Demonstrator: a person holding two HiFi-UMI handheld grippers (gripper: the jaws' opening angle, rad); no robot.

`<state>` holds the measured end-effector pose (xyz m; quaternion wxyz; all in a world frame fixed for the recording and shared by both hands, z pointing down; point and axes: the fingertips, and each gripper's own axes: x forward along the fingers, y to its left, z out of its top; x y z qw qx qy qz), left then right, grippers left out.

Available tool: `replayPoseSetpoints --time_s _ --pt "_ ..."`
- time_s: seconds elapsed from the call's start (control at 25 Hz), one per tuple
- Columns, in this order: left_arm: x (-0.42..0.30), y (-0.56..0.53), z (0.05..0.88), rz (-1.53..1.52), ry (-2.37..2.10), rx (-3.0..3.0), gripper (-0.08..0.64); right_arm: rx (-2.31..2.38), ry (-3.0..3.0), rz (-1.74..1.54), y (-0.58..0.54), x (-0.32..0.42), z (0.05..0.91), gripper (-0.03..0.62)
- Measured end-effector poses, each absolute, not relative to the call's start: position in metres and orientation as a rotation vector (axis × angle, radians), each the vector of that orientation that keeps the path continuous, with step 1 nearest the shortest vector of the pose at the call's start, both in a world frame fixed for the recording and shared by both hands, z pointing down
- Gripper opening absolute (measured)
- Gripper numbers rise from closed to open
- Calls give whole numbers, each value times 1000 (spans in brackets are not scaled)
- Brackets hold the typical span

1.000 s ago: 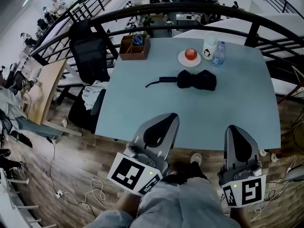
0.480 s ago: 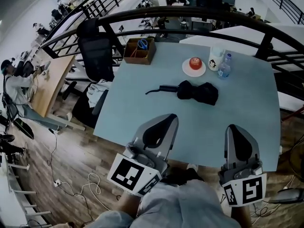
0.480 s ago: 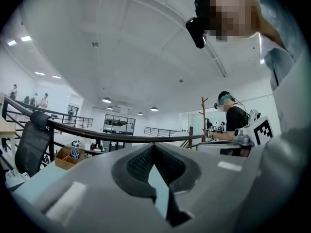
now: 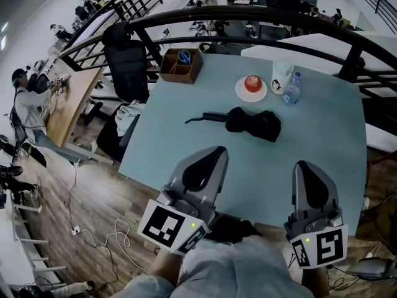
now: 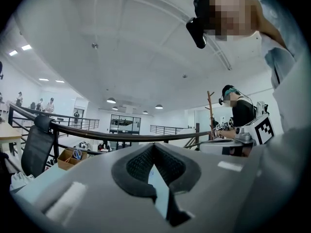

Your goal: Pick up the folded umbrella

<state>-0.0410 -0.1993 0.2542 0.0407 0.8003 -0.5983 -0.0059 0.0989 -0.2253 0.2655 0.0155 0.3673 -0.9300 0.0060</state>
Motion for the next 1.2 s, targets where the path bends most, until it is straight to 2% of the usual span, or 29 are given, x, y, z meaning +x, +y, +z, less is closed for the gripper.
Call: replayPoseSetpoints --time_s 1.2 --pt "-68 -271 254 49 -1665 2603 5 1355 -2771 53 -264 84 265 0"
